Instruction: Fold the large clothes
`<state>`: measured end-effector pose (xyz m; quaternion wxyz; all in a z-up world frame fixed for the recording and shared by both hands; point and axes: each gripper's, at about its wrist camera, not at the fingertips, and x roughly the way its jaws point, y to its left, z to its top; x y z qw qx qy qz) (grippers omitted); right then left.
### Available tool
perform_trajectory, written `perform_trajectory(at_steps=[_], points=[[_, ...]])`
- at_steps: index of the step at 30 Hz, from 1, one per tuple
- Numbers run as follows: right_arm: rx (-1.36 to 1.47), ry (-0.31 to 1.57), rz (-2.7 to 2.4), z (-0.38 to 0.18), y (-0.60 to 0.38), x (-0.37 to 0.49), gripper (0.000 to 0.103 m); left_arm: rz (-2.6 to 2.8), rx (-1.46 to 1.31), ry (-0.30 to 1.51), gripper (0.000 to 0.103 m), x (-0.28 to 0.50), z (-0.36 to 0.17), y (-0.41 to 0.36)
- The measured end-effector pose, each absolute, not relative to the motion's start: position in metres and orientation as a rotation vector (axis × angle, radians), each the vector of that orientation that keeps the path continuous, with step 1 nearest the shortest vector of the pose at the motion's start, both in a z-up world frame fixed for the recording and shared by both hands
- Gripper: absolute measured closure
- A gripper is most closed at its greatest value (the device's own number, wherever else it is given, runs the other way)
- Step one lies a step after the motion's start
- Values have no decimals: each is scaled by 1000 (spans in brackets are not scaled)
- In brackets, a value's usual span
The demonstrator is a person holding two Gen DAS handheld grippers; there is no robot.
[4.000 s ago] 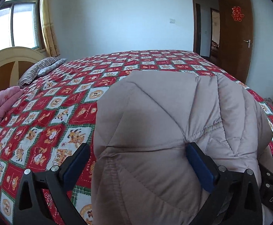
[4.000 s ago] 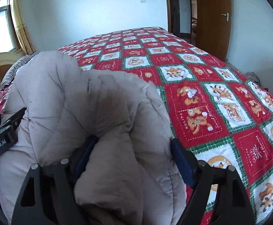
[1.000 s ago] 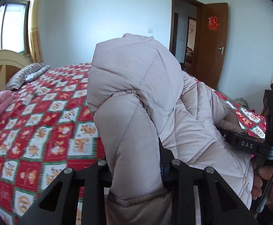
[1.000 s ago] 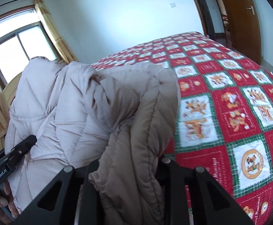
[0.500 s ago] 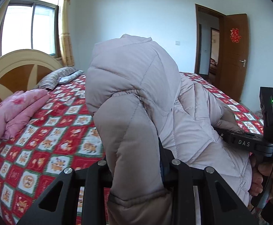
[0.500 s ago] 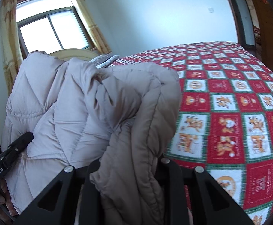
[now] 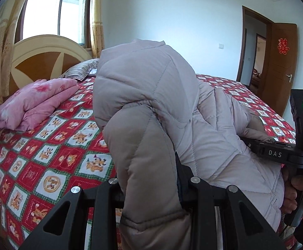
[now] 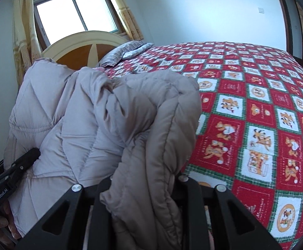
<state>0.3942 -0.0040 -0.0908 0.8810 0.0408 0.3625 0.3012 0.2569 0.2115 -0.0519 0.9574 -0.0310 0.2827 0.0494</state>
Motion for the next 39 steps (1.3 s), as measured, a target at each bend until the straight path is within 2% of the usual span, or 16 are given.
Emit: perform_trajectory(at_steps=[16,23,34,39], points=[[13,834,650,-115,43,404,80,120,-125,655,71,261,-92,257],[1,872,647,-128,53,411,80,134,-103,656,66,265,-104,262],[8,907,644,-144,55,421,76,171,-82,655,43,267,-114,267],[37,931,648,-152,51,427,69,242,-59,652,17,269,-116,269]])
